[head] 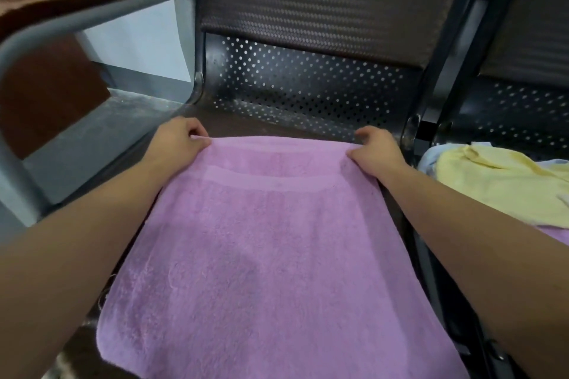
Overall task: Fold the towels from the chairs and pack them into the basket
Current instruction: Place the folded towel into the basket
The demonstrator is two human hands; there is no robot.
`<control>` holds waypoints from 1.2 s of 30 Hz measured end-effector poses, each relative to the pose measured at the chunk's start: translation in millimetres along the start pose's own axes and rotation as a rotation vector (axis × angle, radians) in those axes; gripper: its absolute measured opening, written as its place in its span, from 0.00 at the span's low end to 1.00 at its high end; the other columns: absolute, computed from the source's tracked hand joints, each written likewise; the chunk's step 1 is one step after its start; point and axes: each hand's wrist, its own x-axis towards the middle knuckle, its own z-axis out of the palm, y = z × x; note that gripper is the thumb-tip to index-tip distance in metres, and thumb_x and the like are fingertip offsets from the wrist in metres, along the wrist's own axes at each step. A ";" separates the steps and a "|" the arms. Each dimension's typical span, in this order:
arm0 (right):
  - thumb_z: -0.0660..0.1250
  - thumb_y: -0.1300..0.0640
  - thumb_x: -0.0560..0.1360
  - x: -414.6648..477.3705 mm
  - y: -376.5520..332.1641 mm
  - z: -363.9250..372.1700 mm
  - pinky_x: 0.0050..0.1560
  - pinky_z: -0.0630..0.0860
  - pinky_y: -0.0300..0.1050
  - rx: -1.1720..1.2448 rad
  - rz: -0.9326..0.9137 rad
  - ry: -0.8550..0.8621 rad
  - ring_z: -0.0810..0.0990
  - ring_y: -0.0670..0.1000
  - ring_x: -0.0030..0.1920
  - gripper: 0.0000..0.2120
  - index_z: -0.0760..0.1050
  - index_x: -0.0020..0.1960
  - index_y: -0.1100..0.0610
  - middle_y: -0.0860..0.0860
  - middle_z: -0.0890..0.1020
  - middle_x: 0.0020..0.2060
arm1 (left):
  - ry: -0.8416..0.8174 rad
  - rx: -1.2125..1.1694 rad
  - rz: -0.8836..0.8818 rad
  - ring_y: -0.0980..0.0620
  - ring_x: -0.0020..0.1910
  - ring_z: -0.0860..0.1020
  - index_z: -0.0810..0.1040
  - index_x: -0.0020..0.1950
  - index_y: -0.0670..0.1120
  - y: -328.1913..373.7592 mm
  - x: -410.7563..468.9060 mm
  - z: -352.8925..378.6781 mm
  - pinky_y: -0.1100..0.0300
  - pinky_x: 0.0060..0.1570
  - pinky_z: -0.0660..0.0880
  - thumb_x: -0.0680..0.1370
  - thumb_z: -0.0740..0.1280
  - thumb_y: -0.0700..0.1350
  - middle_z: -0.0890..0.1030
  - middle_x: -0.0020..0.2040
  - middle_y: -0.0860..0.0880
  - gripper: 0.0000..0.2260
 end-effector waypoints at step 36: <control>0.65 0.62 0.73 -241.4 -6.3 -141.4 0.40 0.66 0.44 -0.409 -0.263 -0.155 0.76 0.54 0.43 0.04 0.78 0.45 0.56 0.55 0.82 0.42 | -0.479 0.394 0.314 0.53 0.50 0.77 0.82 0.55 0.49 71.0 -219.9 -151.8 0.61 0.50 0.72 0.76 0.72 0.45 0.80 0.52 0.52 0.08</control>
